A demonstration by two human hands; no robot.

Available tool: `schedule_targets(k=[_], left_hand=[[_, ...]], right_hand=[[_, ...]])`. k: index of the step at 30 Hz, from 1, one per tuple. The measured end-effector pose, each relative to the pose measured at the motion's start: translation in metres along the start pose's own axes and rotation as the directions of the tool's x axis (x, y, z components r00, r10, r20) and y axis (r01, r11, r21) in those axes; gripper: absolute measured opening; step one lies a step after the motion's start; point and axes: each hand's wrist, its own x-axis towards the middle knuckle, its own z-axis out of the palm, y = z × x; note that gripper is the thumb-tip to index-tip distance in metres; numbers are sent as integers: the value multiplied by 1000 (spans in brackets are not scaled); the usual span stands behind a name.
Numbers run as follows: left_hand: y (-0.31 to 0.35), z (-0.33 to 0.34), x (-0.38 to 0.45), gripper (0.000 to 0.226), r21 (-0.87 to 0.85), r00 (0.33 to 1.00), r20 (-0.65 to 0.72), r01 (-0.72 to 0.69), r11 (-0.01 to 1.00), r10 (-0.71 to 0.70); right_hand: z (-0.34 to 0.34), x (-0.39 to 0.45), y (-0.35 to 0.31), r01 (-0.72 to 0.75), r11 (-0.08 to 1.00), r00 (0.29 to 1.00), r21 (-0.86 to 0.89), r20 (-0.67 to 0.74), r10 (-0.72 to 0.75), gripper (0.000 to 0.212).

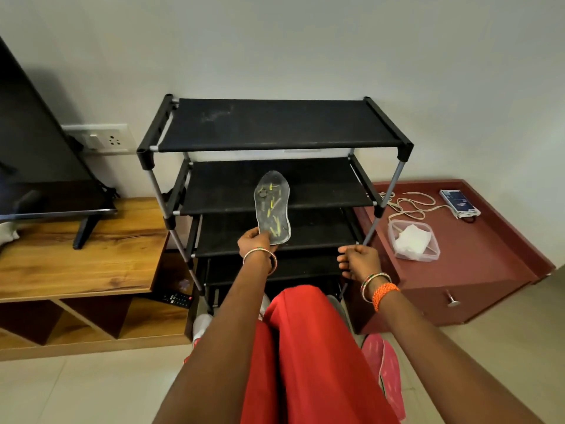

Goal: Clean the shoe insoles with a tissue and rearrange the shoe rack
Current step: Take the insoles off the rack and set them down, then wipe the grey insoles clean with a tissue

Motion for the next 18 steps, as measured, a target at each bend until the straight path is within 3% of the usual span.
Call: schedule_targets(k=[6, 13, 18], left_hand=[[-12, 13, 20, 15, 119, 999, -45, -12, 993, 18], [-18, 30, 19, 29, 57, 1000, -3, 18, 998, -18], [-22, 44, 27, 46, 265, 969, -133, -169, 949, 209]], right_hand=[[14, 20, 9, 68, 998, 997, 7, 38, -68, 30], [23, 43, 13, 162, 987, 985, 8, 59, -162, 30], [-25, 56, 11, 334, 934, 909, -127, -219, -355, 27]])
